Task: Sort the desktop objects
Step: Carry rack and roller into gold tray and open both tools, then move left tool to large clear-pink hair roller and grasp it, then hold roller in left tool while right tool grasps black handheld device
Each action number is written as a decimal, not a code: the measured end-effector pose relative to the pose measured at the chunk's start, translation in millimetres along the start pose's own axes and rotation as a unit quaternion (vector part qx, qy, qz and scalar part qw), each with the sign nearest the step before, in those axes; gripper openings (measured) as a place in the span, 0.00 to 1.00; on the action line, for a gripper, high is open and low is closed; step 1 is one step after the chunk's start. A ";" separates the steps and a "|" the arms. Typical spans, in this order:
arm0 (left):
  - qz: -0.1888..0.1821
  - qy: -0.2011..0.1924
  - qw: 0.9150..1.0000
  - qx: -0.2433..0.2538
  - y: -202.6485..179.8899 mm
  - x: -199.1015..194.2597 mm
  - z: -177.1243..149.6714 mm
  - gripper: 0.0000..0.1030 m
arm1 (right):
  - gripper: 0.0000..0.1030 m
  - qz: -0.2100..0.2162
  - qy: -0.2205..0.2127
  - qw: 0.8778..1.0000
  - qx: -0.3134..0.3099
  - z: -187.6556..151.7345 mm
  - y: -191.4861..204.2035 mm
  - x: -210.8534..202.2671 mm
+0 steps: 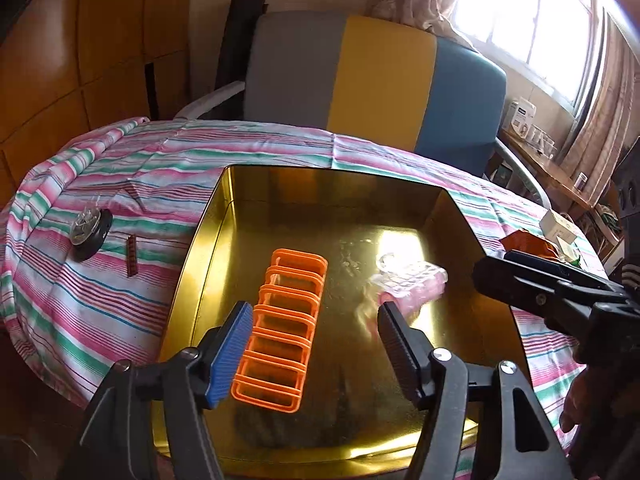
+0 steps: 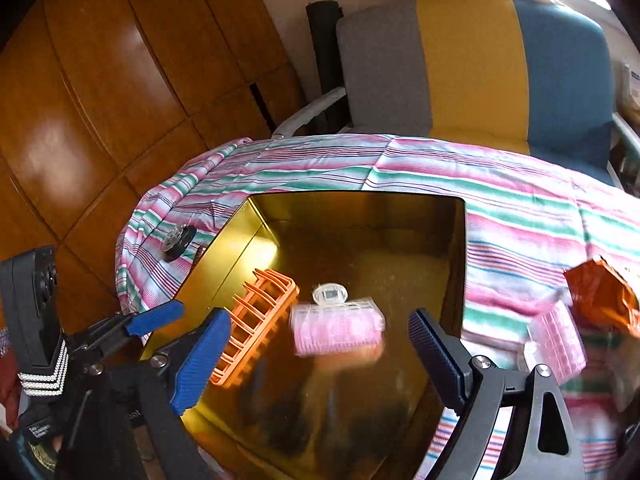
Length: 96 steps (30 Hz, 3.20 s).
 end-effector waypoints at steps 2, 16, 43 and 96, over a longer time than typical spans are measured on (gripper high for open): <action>-0.011 -0.002 1.000 0.006 -10.5 -7.3 -2.3 0.65 | 0.99 0.004 -0.004 1.000 0.007 -4.2 -3.6 -5.3; -0.127 0.019 0.987 0.091 -133.4 -40.8 -40.2 0.67 | 1.00 -0.047 -0.024 0.993 0.101 -80.4 -105.0 -101.1; -0.155 0.091 0.975 0.131 -252.8 24.0 -6.5 0.67 | 1.00 -0.141 -0.066 0.963 0.218 -175.5 -237.1 -169.3; -0.136 0.195 0.962 0.131 -263.0 65.4 -79.9 0.62 | 1.00 -0.013 0.019 0.997 0.071 -75.8 -227.9 -109.5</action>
Point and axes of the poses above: each gripper's, at about its wrist camera, not at the fingertips, and x roughly the way its jaws point, y to its left, z to its top, the point moved 7 cm from there along x, roughly the way its jaws point, and after that the axes turned 1 degree about y, right-handed, at the moved point
